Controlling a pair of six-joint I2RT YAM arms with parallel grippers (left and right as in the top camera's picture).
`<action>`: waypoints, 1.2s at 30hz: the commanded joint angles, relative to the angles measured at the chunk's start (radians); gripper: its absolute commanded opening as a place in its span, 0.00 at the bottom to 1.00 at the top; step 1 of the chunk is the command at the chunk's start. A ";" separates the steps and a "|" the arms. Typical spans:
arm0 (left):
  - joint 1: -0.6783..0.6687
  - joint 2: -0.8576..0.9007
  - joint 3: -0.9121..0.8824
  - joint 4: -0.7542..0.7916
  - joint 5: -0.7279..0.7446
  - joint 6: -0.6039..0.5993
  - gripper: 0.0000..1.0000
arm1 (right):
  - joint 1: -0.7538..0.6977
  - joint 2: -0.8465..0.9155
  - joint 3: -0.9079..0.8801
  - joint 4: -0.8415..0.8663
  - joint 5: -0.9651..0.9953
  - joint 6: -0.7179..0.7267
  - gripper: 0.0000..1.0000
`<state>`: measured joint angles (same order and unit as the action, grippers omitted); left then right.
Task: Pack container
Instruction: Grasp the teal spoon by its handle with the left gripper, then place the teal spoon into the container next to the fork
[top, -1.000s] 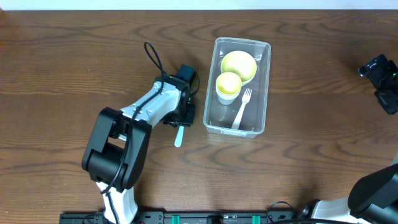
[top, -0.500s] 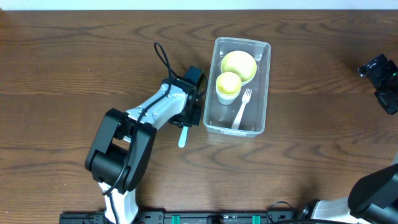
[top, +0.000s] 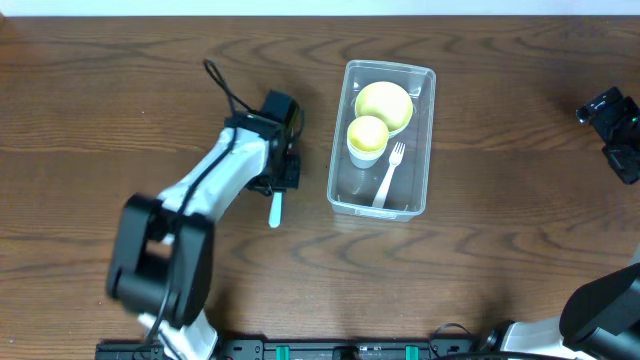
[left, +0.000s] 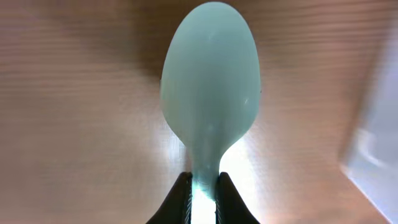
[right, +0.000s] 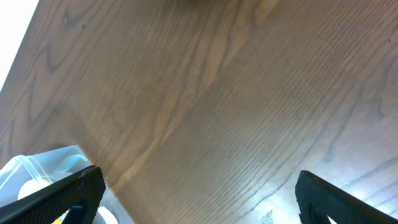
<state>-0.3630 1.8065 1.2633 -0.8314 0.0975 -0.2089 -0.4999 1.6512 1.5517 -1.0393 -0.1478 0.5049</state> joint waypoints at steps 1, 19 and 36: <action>-0.024 -0.127 0.059 -0.051 -0.011 0.013 0.06 | -0.004 0.003 -0.003 -0.001 0.005 -0.005 0.99; -0.399 -0.050 0.338 0.164 -0.011 -0.026 0.06 | -0.004 0.003 -0.003 -0.001 0.005 -0.005 0.99; -0.441 0.121 0.406 0.141 0.031 -0.041 0.46 | -0.004 0.003 -0.003 -0.001 0.005 -0.005 0.99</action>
<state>-0.8051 1.9926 1.6016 -0.6521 0.1177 -0.2337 -0.4999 1.6512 1.5517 -1.0393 -0.1478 0.5049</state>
